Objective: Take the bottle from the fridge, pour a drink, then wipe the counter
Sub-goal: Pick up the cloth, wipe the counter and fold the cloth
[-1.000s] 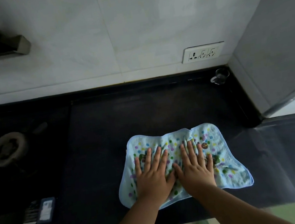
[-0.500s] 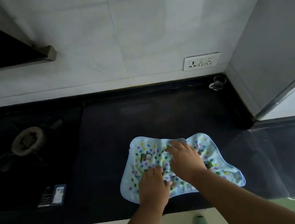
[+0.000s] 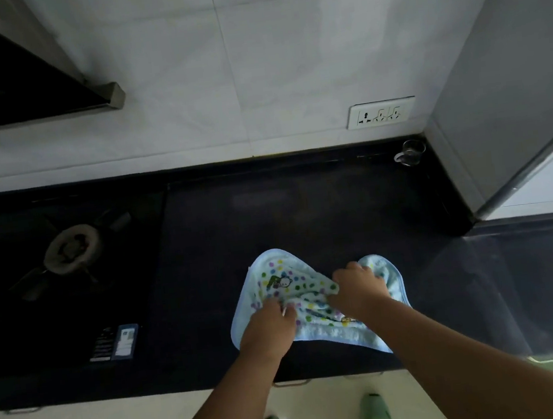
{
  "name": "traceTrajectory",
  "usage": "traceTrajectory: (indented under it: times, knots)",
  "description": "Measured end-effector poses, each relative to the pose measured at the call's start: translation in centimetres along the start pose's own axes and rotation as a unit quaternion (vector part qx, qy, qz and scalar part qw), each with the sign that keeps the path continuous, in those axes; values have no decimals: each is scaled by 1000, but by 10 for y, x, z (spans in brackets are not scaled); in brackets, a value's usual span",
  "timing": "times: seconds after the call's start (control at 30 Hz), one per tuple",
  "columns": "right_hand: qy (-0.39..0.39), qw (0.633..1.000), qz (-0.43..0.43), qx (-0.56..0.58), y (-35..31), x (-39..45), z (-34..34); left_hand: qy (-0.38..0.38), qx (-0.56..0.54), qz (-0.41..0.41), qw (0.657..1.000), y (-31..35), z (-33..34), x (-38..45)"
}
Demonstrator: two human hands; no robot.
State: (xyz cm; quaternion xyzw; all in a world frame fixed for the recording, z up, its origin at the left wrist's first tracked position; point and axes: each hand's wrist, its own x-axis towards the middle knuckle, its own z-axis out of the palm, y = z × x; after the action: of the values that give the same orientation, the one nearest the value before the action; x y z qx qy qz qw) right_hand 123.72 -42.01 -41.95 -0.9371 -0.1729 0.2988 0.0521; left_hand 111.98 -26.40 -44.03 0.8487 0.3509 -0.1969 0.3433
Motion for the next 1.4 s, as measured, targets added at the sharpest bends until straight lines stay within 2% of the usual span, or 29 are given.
traceTrajectory:
  times: [0.1, 0.27, 0.43, 0.7, 0.87, 1.03, 1.23, 1.33, 1.4]
  knots:
    - [9, 998, -11, 56, -10, -13, -9, -83, -70, -53, 993, 3, 4, -19]
    - [52, 983, -26, 175, -19, -41, -33, -16, -188, -47, 981, -26, 27, 14]
    - [124, 963, -43, 235, -24, -73, -82, 51, -328, 2, 943, 32, -41, -48]
    - [222, 924, -96, 296, -37, -132, -162, 16, -504, 98, 858, 76, -126, -97]
    - [245, 889, -152, 354, -51, -165, -201, 5, -498, 205, 842, 86, -180, -122]
    - [271, 856, -163, 409, -54, -182, -226, 93, -410, 278, 864, 96, -217, -148]
    - [276, 846, -130, 438, -44, -182, -230, 153, -396, 284, 860, 102, -235, -156]
    - [275, 832, -122, 466, -33, -181, -231, 143, -416, 288, 850, 105, -244, -159]
    - [278, 831, -113, 468, -24, -177, -233, 114, -395, 282, 867, 105, -252, -159]
